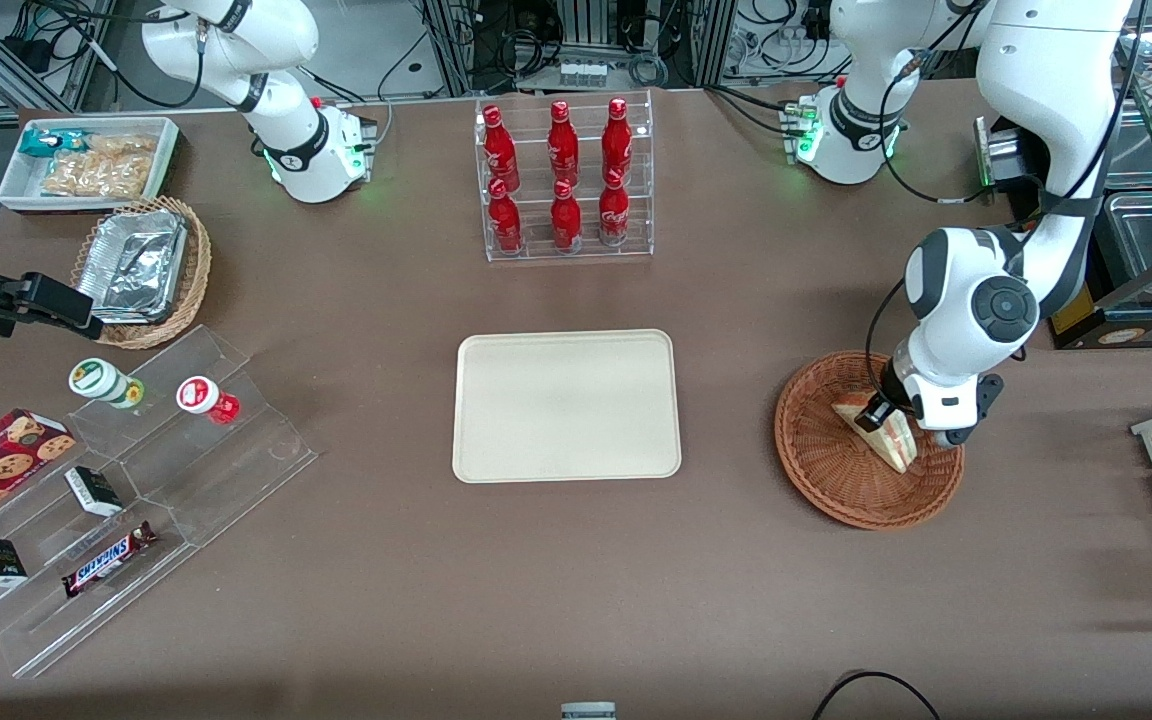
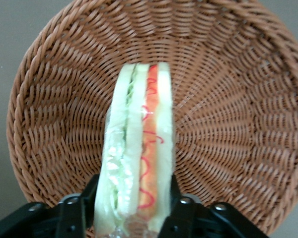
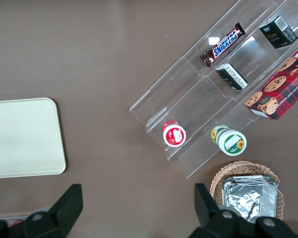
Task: Place sandwich from basket to tray
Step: 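Lift the sandwich and carry it over the cream tray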
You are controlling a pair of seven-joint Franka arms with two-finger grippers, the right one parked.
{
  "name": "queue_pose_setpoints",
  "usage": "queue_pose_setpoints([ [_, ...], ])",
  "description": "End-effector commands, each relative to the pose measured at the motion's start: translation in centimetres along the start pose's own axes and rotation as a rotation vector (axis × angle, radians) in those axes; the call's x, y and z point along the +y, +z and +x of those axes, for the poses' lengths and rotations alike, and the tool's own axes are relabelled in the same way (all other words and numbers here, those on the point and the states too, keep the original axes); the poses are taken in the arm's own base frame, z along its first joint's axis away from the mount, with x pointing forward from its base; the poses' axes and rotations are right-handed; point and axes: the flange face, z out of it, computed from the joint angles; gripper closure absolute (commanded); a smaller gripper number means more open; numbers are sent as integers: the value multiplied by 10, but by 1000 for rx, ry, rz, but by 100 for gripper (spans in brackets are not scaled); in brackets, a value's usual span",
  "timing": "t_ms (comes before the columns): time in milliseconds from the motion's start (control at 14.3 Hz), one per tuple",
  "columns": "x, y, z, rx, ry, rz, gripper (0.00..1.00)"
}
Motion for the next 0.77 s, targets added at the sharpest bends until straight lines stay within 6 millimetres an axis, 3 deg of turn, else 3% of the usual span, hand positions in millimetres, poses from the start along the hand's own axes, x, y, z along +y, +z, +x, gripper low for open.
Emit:
queue_pose_setpoints([
  [0, 5, -30, 5, -3, -10, 2, 90],
  [210, 22, -67, 8, -46, 26, 69, 90],
  [350, 46, -85, -13, -80, 246, 108, 90],
  [490, 59, -87, -24, -100, 430, 110, 90],
  [700, 108, -78, -71, -94, 547, 106, 93],
])
